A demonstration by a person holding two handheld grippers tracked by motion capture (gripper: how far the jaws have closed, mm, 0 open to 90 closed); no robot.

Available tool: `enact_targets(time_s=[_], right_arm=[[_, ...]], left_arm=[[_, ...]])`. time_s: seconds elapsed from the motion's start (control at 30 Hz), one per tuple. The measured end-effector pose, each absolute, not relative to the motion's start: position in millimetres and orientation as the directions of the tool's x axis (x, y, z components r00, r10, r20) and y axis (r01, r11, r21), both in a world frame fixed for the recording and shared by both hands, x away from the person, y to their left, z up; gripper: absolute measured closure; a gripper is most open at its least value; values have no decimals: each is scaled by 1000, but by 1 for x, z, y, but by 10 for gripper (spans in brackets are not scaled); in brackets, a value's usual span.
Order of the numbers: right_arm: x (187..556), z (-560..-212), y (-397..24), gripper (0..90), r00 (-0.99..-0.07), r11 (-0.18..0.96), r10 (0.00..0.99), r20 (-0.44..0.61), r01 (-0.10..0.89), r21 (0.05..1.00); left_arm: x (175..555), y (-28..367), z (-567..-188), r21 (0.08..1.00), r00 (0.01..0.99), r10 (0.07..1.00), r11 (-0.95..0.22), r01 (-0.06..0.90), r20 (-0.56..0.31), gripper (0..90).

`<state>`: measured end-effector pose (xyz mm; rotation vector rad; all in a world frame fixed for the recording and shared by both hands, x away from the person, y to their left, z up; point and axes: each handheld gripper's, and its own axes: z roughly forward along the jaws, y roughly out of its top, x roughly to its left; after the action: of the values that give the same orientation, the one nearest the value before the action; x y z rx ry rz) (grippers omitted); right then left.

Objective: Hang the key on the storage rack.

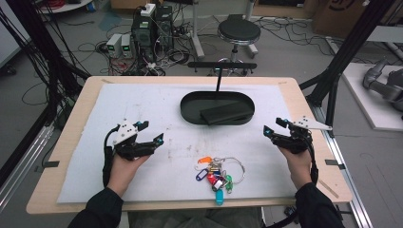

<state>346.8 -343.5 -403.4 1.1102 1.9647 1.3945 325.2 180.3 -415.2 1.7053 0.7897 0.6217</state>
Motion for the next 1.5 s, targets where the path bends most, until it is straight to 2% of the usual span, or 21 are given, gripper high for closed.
enact_targets(time_s=[0.2, 0.27, 0.43, 0.97, 1.23, 1.5], right_arm=[[341, -403, -338, 315, -581, 187, 812, 58, 353, 917], [335, -405, -337, 366, -593, 190, 804, 47, 331, 924], [326, -407, -333, 388, -616, 217, 787, 38, 335, 917], [320, -426, -301, 526, -737, 343, 672, 76, 400, 850], [321, -438, -284, 622, -770, 421, 631, 92, 440, 793], [321, -445, -274, 634, -783, 470, 615, 92, 457, 755]], left_arm=[[329, 183, -416, 961, 631, 776, -192, 201, 23, 250], [331, 183, -416, 960, 624, 781, -195, 201, 29, 250], [336, 182, -415, 961, 613, 790, -185, 204, 22, 251], [341, 184, -419, 958, 598, 800, -199, 208, 37, 251], [340, 184, -420, 957, 597, 801, -201, 209, 38, 251], [339, 184, -420, 957, 598, 801, -202, 209, 39, 251]])
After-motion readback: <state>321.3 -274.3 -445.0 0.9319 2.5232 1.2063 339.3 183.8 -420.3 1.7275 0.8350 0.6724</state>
